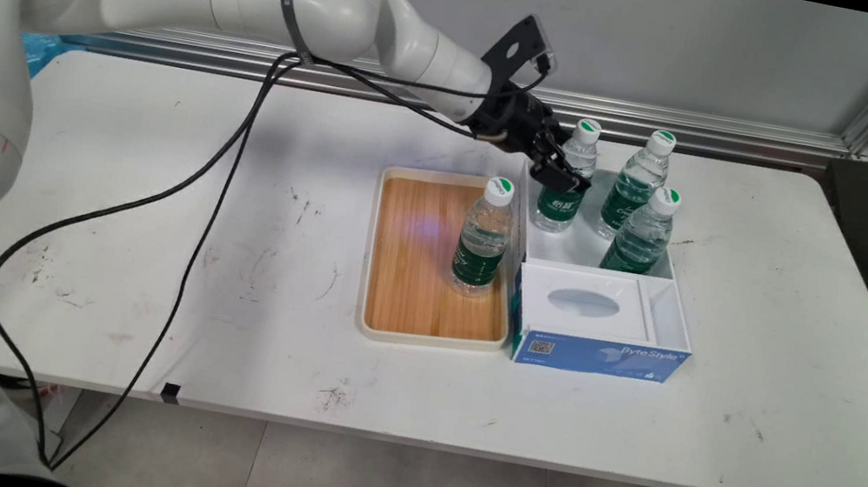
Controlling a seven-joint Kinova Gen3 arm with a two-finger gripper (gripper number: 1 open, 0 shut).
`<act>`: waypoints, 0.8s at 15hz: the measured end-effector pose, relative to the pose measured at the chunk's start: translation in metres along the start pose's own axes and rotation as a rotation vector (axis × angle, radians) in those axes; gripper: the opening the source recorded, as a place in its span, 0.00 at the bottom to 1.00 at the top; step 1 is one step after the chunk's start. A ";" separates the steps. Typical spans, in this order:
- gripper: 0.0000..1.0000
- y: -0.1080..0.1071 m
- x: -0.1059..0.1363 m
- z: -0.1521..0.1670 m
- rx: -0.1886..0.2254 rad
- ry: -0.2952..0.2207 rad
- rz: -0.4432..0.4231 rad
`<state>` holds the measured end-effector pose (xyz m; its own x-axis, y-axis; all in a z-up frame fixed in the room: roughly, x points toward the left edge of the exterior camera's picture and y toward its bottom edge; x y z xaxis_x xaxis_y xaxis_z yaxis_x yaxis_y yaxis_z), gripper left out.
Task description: Pick up the green bottle from the white box, then place the picked object on the tray
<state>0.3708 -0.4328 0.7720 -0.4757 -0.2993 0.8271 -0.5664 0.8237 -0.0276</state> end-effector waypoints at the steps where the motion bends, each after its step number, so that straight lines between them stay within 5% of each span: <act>1: 0.00 0.000 0.000 0.001 0.001 0.002 -0.001; 12: 0.00 0.001 0.008 -0.003 0.003 0.022 -0.003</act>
<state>0.3680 -0.4327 0.7799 -0.4592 -0.2914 0.8392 -0.5697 0.8214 -0.0266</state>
